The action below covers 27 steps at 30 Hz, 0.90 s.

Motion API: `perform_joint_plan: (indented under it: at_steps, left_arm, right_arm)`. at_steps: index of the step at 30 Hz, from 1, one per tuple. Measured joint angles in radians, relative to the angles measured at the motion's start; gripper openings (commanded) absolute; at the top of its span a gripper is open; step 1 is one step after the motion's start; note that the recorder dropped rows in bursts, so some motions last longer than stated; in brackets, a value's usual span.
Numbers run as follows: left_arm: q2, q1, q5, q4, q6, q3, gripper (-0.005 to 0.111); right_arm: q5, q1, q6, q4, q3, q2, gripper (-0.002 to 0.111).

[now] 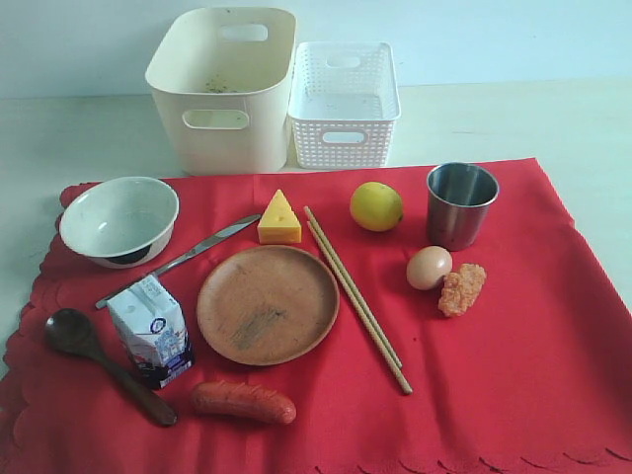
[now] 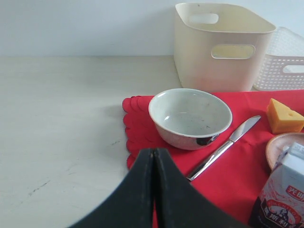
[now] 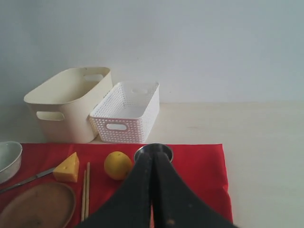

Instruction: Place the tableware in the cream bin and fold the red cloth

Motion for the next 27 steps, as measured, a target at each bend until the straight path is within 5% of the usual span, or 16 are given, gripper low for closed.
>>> perform_joint_plan:
  at_steps: [11, 27]
  left_arm:
    - [0.000, 0.000, 0.000, 0.000, 0.000, 0.000, 0.001]
    - [0.000, 0.000, 0.000, 0.000, 0.000, 0.000, 0.001]
  right_arm:
    - [-0.007, 0.000, -0.184, 0.157, -0.129, 0.446, 0.000]
    - [-0.017, 0.000, -0.232, 0.114, -0.476, 1.114, 0.000]
